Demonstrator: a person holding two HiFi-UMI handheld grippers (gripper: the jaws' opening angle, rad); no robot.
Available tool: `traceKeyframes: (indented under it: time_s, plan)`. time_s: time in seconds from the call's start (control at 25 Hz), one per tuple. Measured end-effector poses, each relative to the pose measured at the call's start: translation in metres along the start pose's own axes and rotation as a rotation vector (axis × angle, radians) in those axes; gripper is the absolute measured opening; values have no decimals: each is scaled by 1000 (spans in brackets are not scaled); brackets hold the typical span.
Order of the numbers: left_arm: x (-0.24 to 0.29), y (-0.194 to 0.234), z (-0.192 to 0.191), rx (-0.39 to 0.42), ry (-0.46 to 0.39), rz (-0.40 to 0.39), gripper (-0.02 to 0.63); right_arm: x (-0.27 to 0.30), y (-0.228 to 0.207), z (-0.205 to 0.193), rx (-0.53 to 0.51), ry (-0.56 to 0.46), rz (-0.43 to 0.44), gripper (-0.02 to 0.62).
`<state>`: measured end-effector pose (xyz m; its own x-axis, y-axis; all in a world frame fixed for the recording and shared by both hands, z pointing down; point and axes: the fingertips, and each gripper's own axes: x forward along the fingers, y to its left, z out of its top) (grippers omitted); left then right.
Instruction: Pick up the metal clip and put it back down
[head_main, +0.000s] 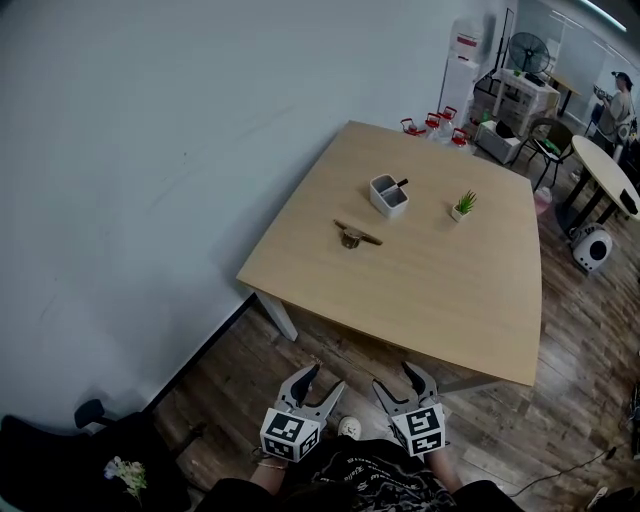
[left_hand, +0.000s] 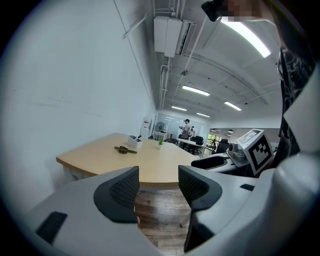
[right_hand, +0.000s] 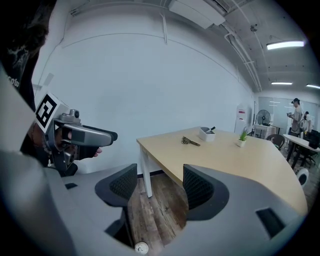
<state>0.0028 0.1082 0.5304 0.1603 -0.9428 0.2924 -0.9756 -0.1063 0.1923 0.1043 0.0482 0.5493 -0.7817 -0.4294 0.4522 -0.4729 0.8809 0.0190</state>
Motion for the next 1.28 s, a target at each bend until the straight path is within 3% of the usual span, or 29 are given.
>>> traceKeyframes:
  time_s: [0.6,0.96,1.28]
  plan:
    - [42,1,-7,-19,48,-30,242,14,-33,-14,62,32,-17,302]
    - [96,36,19,11,54,-80,242,57,-69,10,89,24,-67,302]
    - [145,93,47,27,61,-103,242,117,-94,44,88,23,-96,302]
